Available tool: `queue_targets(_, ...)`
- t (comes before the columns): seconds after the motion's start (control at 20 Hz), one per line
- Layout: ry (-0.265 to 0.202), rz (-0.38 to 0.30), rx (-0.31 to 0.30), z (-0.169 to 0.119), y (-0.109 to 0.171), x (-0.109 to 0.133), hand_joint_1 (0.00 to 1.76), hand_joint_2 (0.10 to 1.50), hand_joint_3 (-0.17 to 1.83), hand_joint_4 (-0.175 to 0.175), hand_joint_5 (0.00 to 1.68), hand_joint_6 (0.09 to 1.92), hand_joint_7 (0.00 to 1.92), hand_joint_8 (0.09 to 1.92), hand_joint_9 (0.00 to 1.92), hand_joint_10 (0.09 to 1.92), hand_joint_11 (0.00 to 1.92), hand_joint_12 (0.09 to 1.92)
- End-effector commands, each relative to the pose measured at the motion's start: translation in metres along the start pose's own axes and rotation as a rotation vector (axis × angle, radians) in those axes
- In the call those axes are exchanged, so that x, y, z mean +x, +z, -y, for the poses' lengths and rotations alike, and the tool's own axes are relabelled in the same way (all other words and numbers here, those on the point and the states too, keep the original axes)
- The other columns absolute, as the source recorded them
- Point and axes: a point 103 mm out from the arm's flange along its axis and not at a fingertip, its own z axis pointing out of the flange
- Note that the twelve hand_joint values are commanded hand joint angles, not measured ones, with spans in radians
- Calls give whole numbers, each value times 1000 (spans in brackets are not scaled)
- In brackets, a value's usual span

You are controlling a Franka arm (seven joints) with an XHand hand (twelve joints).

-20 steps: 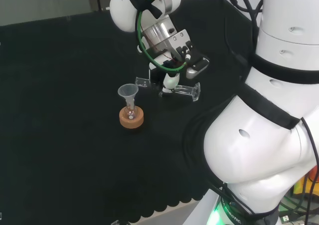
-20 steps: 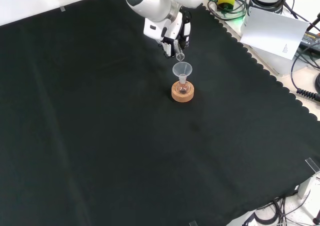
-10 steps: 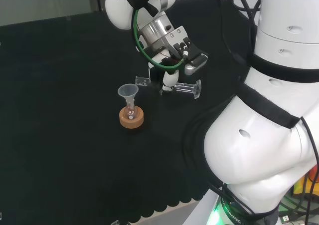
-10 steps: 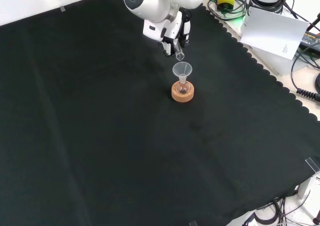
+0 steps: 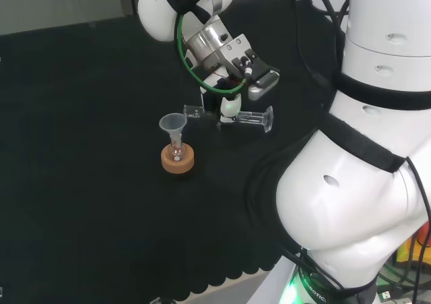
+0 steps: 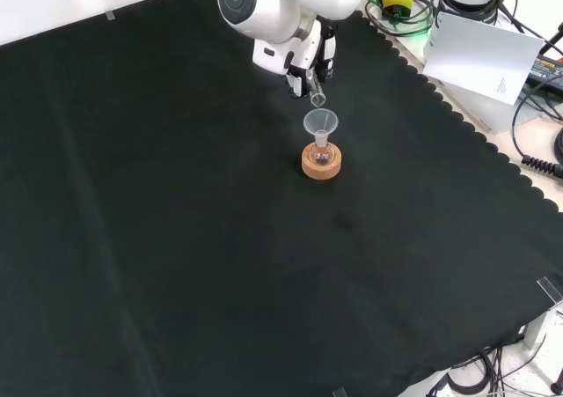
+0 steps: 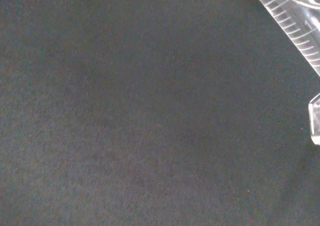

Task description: Pour the water from the graduated cylinder into the round-bottom flask.

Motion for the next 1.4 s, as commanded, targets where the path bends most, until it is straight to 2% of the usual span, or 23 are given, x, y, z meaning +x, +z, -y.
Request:
queue_targets(0.05,7,18,8,2,-4,2,1139,1138,-8,-151,957,1053,1217,404,1455,87,1348,697)
queue_targets(0.6,9,47,38,4,-12,10,1139,1138,-8,-150,957,1053,1220,396,1456,87,1349,695)
queue_targets(1.4,36,85,78,6,-16,12,1139,1138,-8,-150,957,1054,1222,390,1457,87,1350,693)
